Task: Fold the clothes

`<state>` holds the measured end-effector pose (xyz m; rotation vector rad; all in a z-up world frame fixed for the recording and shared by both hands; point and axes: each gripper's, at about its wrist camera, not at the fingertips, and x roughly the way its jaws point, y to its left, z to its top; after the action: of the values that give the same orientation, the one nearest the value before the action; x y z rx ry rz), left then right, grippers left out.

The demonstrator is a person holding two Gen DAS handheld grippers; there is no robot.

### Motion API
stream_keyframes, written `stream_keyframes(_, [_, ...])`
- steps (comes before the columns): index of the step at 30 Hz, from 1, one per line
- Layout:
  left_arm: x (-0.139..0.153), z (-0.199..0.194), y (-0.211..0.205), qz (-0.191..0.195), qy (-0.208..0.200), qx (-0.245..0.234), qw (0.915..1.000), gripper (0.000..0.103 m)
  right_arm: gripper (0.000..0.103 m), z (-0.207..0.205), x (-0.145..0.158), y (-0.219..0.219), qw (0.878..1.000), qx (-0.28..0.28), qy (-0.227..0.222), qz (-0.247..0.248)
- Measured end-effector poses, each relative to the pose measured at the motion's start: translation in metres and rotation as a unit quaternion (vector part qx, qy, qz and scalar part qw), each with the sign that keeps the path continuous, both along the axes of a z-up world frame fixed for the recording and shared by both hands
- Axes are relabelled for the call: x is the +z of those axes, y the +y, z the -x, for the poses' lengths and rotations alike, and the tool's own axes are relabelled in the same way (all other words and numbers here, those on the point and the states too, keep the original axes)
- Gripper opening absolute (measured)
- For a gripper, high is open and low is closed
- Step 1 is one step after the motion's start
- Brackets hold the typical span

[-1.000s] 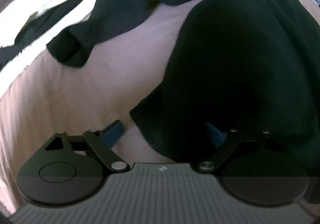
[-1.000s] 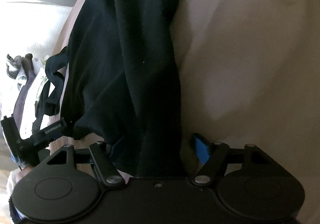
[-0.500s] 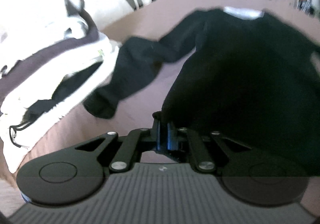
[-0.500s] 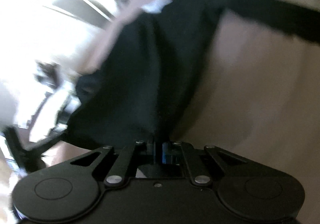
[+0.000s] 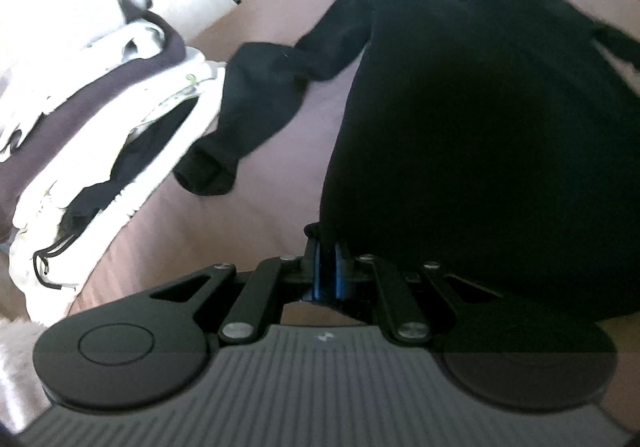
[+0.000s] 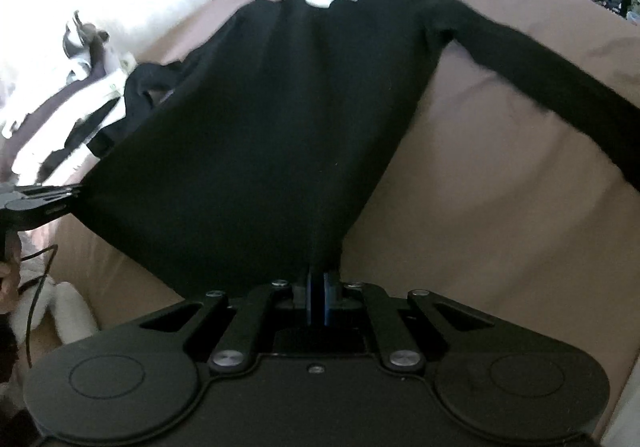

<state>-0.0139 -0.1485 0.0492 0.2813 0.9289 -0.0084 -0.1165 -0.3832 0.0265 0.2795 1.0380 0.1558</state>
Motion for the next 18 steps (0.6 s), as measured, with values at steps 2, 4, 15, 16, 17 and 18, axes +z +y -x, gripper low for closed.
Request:
stream_keyframes(2, [-0.001,0.0,0.005,0.0,0.014,0.003,0.9999,0.007,0.012,0.008,0.0,-0.005,1.0,-0.009,0.006,-0.005])
stream_keyframes(4, [-0.003,-0.001,0.006,-0.004,0.028,0.004,0.9996,0.009,0.015,0.012,-0.005,-0.012,0.999,-0.026,0.018,-0.02])
stream_keyframes(15, [0.051,-0.003,-0.001,0.007,-0.043,-0.015,0.9989,0.067,0.047,0.022,0.016,-0.024,0.994,-0.1,-0.048,-0.009])
stream_keyframes(16, [0.057,-0.012,-0.003,0.01,-0.033,-0.029,0.999,0.068,0.047,0.018,0.021,-0.028,0.993,-0.099,-0.059,-0.014])
stream_keyframes(17, [0.058,-0.02,-0.005,0.009,-0.034,-0.031,0.9989,0.068,0.047,0.003,0.031,-0.031,0.992,-0.095,-0.069,-0.035])
stream_keyframes(18, [0.059,-0.028,-0.007,0.006,-0.039,-0.028,0.9988,0.068,0.047,-0.008,0.04,-0.033,0.992,-0.088,-0.074,-0.054])
